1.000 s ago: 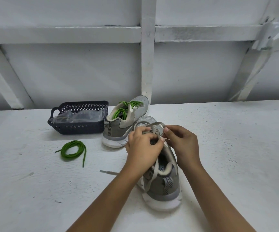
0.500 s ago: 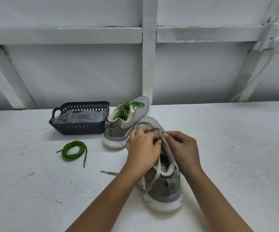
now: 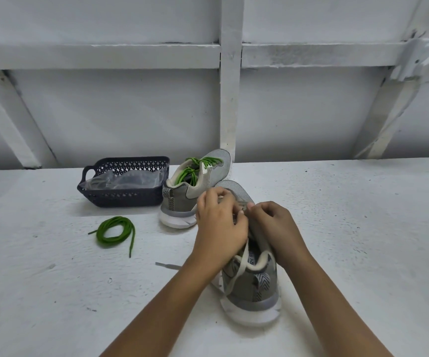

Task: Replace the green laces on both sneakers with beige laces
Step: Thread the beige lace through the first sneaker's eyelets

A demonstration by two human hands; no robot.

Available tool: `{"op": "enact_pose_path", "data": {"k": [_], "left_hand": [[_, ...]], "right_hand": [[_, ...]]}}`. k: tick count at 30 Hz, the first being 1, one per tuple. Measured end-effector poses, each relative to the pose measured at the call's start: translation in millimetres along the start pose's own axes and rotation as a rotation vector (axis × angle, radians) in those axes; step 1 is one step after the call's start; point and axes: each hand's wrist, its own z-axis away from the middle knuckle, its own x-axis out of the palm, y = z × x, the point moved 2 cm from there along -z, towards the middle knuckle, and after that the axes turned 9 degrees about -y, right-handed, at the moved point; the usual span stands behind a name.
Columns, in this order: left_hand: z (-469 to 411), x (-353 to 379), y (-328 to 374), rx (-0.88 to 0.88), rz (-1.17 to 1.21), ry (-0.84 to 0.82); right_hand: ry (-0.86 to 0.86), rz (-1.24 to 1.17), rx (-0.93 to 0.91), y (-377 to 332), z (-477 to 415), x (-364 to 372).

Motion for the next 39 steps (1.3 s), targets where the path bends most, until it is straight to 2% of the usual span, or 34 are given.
{"op": "enact_pose_path", "data": {"k": [3, 6, 10, 13, 15, 18, 20, 23, 26, 30, 34, 36, 39], "left_hand": [[4, -13, -2, 0.016, 0.164, 0.082], [7, -27, -8, -0.069, 0.693, 0.043], [11, -44, -16, -0.113, 1.181, 0.124], [9, -73, -24, -0.163, 1.341, 0.240], [6, -98, -35, -0.248, 1.180, 0.334], [2, -119, -51, -0.368, 0.670, 0.356], [4, -117, -48, -0.347, 0.334, 0.246], [10, -92, -30, -0.235, -0.088, -0.055], [10, -64, -9, -0.048, -0.325, -0.135], [7, -35, 8, 0.076, -0.498, -0.149], [3, -34, 6, 0.202, -0.469, -0.010], [6, -40, 4, 0.188, -0.296, -0.061], [9, -53, 6, 0.130, 0.108, -0.322]], "right_hand": [[0.005, 0.015, 0.022, -1, 0, 0], [0.001, 0.024, 0.038, -3, 0, 1], [-0.013, 0.079, 0.032, -7, 2, 3], [-0.021, 0.065, 0.042, -9, 4, 3], [-0.014, 0.062, 0.045, -9, 5, 3], [-0.001, 0.070, 0.040, -10, 5, 4], [0.005, 0.074, 0.033, -10, 6, 4], [0.012, 0.080, 0.019, -10, 7, 4], [0.018, 0.087, 0.013, -9, 7, 4], [0.018, 0.090, -0.010, -9, 7, 4], [0.001, 0.091, -0.005, -9, 6, 4], [-0.006, 0.049, -0.001, -9, 6, 4], [-0.017, 0.019, 0.011, -9, 5, 5]]}}
